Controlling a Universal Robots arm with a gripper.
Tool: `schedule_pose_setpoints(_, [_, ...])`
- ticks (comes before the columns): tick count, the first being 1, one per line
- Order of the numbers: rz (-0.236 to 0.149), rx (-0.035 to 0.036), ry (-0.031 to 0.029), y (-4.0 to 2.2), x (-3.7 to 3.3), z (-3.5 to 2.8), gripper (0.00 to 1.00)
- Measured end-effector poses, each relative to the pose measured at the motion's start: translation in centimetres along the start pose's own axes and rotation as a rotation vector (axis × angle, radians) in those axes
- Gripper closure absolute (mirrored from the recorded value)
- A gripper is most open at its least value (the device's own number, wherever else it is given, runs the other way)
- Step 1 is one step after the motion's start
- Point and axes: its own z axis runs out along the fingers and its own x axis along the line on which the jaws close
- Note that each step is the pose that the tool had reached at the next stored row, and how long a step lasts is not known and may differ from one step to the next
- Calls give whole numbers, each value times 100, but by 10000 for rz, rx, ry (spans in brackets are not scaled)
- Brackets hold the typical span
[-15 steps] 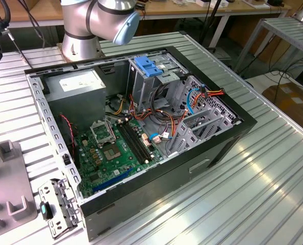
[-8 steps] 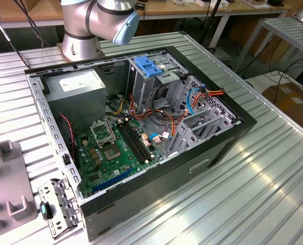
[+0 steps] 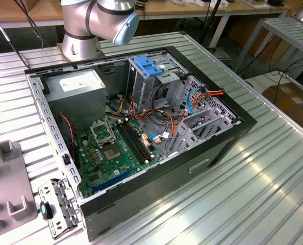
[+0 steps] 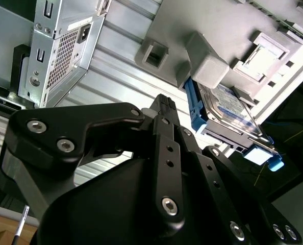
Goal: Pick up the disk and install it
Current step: 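Reach for the disk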
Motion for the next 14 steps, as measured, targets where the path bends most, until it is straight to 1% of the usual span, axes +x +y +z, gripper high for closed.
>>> schedule_pose_setpoints(7, [1,1,1,-1,6,0,89])
schedule_pose_setpoints(9, [1,0,0,-3,44,-1,89])
schedule_pose_setpoints(10, [0,0,1,-6,79,-2,89])
schedule_pose_setpoints(12, [0,0,1,-9,121,-3,89])
schedule_pose_setpoints(13, [0,-1,-1,-13,168,-4,89])
schedule_pose_setpoints(14, [0,-1,-1,-15,201,-4,89])
